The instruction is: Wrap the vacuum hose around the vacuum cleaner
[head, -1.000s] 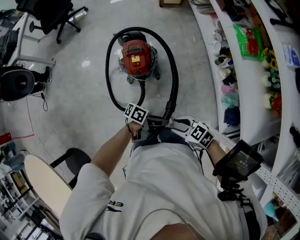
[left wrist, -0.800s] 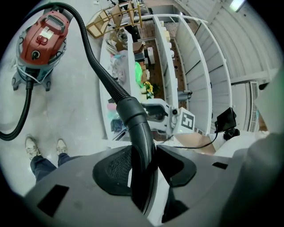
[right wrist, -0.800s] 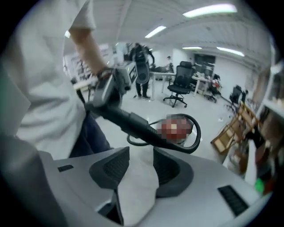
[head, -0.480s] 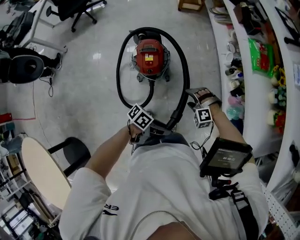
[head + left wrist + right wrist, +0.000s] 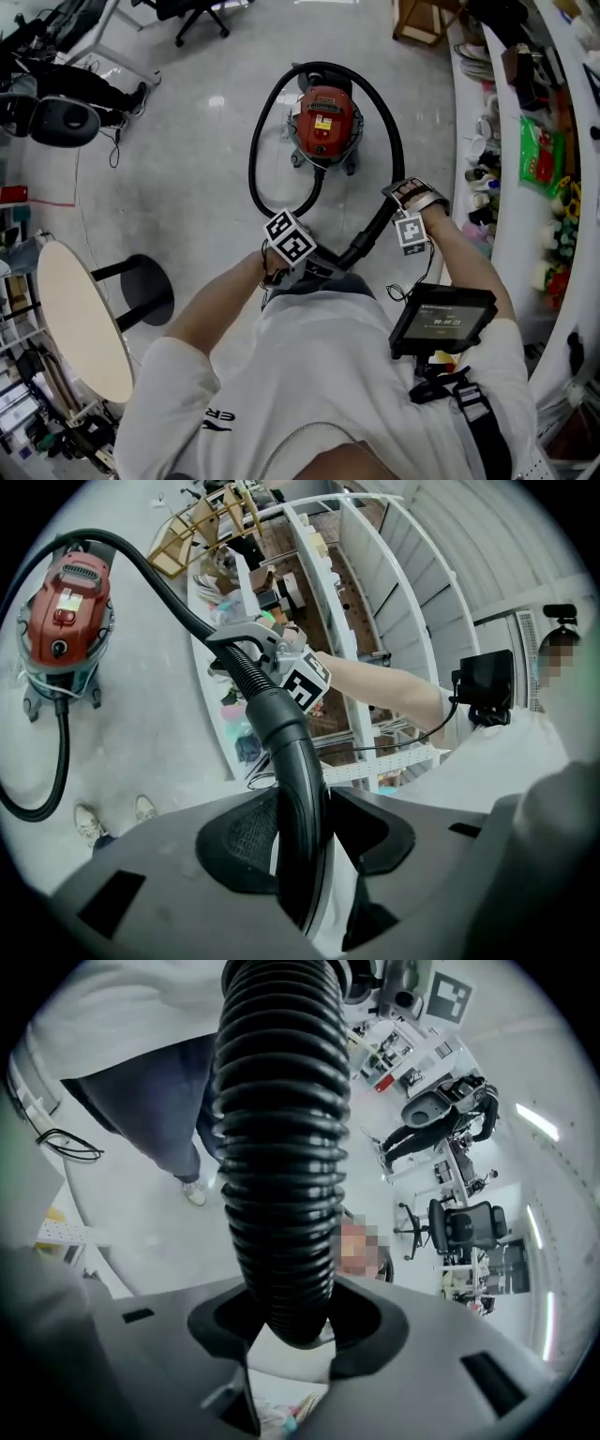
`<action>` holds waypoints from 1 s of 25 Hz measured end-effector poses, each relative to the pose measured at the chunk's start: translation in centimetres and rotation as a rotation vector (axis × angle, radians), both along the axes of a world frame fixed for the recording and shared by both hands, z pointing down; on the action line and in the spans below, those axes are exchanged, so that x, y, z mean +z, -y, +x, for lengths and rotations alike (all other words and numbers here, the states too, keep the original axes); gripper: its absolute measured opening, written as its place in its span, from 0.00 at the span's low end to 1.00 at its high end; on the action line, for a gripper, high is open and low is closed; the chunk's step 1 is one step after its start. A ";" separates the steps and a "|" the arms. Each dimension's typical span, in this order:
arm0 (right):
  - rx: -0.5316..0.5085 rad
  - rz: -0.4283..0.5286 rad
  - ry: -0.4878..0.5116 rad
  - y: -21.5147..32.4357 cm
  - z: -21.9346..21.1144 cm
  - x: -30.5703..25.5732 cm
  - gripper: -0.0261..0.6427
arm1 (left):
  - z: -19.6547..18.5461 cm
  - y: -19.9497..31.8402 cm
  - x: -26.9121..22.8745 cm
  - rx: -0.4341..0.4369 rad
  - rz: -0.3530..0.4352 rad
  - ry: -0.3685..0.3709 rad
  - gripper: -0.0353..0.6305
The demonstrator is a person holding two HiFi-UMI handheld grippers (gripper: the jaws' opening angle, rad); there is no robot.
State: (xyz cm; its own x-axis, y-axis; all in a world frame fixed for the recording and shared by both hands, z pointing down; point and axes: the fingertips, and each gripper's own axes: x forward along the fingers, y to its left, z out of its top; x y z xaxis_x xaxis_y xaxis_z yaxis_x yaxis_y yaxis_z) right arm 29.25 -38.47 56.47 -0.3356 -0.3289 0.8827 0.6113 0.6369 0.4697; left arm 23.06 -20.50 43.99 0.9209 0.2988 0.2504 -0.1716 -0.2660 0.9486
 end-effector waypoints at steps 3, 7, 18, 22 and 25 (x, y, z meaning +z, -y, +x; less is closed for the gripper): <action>0.052 0.030 -0.052 1.4 2.3 -0.5 0.31 | 1.5 1.4 -0.2 0.019 0.030 -0.009 0.29; 0.114 0.082 -0.088 3.2 5.9 -2.1 0.31 | 4.0 2.9 -0.9 0.073 0.085 -0.013 0.29; 0.240 0.203 -0.144 7.9 14.0 -5.9 0.31 | 9.9 7.1 -2.6 0.106 0.253 -0.018 0.29; 0.260 0.278 -0.176 11.4 15.9 -8.5 0.31 | 11.9 9.9 -3.9 0.098 0.329 -0.018 0.29; 0.252 0.329 -0.187 14.6 16.4 -10.8 0.31 | 12.5 12.5 -4.9 0.075 0.376 -0.025 0.29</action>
State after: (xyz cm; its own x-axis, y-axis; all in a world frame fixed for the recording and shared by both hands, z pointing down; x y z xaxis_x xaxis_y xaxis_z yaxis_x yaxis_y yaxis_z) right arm 45.63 -53.10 45.70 -0.0545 -0.6532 0.7552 0.5501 0.6116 0.5686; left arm 35.57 -32.98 39.05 0.9073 0.2566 0.3332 -0.1168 -0.6074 0.7858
